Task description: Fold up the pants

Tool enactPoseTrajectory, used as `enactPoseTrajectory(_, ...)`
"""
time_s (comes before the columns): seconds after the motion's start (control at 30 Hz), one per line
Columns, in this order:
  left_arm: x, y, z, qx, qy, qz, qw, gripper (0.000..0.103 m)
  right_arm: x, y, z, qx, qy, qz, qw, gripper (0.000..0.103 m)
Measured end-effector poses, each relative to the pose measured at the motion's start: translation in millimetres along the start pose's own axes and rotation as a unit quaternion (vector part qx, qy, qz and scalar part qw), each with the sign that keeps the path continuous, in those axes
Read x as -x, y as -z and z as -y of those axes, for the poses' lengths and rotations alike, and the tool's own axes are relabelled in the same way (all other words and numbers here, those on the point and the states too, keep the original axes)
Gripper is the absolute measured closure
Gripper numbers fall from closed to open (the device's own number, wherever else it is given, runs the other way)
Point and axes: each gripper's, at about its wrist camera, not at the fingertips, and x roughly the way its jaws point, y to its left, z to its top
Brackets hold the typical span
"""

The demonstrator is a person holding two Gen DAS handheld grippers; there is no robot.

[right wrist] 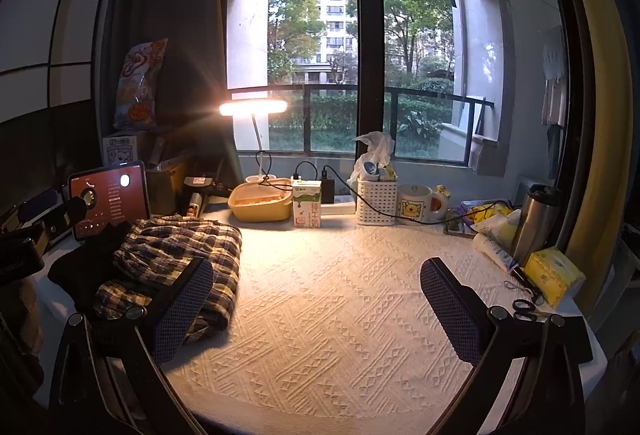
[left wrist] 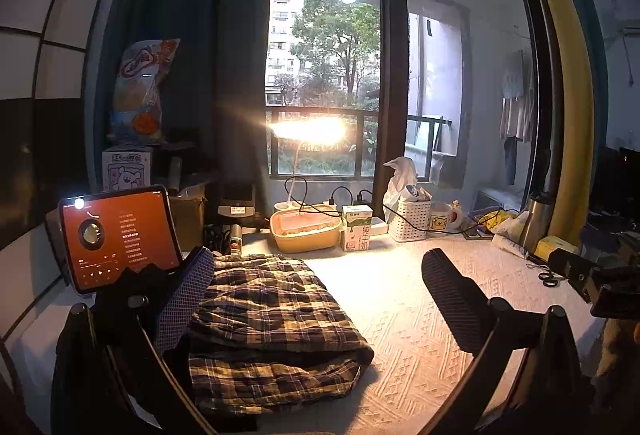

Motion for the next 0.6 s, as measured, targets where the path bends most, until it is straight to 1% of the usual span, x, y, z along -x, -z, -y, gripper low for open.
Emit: enactPoseTrajectory(0.6,-1.8,0.6,-3.6,0.004,0.001,-0.001,1.0,0.001,-2.5,0.5,-1.9,0.003,0.0,-0.003,1.0,0.0)
